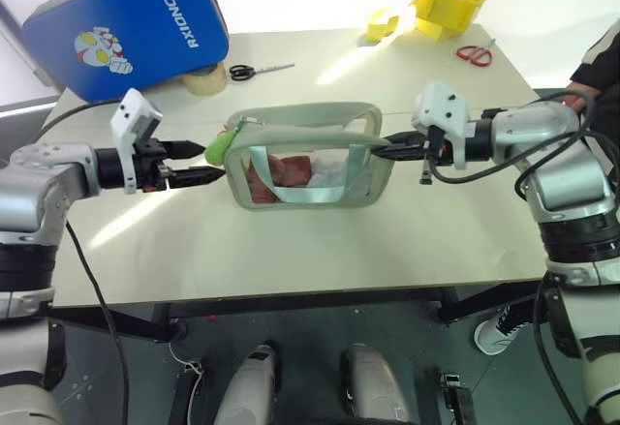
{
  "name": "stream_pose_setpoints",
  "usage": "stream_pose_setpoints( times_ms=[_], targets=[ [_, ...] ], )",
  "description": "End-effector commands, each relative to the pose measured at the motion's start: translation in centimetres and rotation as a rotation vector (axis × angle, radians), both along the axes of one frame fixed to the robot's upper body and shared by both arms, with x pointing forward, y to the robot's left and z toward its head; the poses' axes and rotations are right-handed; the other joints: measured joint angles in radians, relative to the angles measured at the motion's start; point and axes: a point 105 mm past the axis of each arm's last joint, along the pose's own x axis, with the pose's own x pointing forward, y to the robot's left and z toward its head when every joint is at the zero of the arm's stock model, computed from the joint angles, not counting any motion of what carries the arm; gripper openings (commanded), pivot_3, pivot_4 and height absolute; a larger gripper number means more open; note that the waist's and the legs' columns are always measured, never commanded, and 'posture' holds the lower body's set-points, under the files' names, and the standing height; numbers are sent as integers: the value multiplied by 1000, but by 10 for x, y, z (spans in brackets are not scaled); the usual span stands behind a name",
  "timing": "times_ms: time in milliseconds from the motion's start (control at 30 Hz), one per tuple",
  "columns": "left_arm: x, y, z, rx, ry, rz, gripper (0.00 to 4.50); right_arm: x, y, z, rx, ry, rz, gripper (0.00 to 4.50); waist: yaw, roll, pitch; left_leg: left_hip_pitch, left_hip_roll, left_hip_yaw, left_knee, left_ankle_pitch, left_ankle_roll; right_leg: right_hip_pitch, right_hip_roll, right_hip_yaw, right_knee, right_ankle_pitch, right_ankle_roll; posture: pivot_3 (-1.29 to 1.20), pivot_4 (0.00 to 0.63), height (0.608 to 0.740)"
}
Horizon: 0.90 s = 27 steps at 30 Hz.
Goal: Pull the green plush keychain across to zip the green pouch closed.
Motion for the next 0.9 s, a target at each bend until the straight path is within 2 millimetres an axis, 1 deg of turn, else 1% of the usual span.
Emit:
stream_pose_setpoints(
  times_ms=[33, 67, 133, 267, 300, 367, 433, 500, 600, 733, 833, 900],
  targets=[
    [1, -3, 17, 1, -70, -2, 1603, -3, 8, 22, 27, -83, 30, 0, -1, 0, 0, 0, 0, 0, 0, 0, 0, 0, 0, 0, 0, 0, 0, 0, 150, 740],
    [0, -4, 17, 3, -70, -3, 1159, -3, 9, 23, 28, -83, 30, 0, -1, 0, 0, 0, 0, 0, 0, 0, 0, 0, 0, 0, 0, 0, 0, 0, 150, 740],
    [-1, -5, 15, 13, -67, -6, 37, -3, 9, 23, 31, -85, 32, 0, -2, 0, 0, 0, 0, 0, 0, 0, 0, 0, 0, 0, 0, 0, 0, 0, 150, 740],
    [1, -1, 16, 19, -81, 18, 37, -3, 10, 25, 35, -88, 33, 0, -1, 0, 0, 0, 0, 0, 0, 0, 0, 0, 0, 0, 0, 0, 0, 0, 150, 740],
    [4, 0, 21, 13, -101, 37, 37, -3, 10, 25, 35, -89, 34, 0, -1, 0, 0, 0, 0, 0, 0, 0, 0, 0, 0, 0, 0, 0, 0, 0, 150, 740],
    [11, 1, 38, -19, -153, 78, 37, -3, 10, 25, 36, -89, 36, 0, 1, 0, 0, 0, 0, 0, 0, 0, 0, 0, 0, 0, 0, 0, 0, 0, 150, 740],
    [13, -1, 53, -31, -201, 84, 37, -3, 10, 25, 35, -89, 35, 0, 4, 0, 0, 0, 0, 0, 1, 0, 0, 0, 0, 0, 1, 0, 0, 0, 150, 740],
    [9, -11, 65, -17, -249, 31, 37, -3, 10, 24, 34, -88, 35, 0, 7, 0, 0, 0, 0, 0, 1, 0, 0, 0, 0, 0, 0, 0, 1, 0, 150, 740],
    [1, -27, 76, 37, -298, -65, 37, -2, 10, 24, 30, -90, 36, 0, 8, 0, 0, 0, 0, 0, 1, 0, 0, 0, 0, 0, 0, 0, 1, 0, 150, 740],
    [-2, -38, 83, 104, -337, -133, 37, -1, 10, 23, 28, -94, 37, 0, 9, 0, 0, 0, 0, 0, 1, 0, 0, 0, 0, 0, 0, 0, 1, 0, 150, 740],
    [4, -45, 77, 225, -392, -168, 37, -1, 12, 25, 33, -99, 38, 0, 9, 0, 0, 0, 0, 0, 1, 0, 0, 0, 0, 0, 0, 0, 1, 0, 150, 740],
    [7, -49, 72, 267, -408, -192, 37, -1, 12, 25, 33, -101, 39, 0, 10, 0, 0, 0, 0, 0, 1, 0, 0, 0, 0, 0, 0, 0, 1, 0, 150, 740]
  ],
)
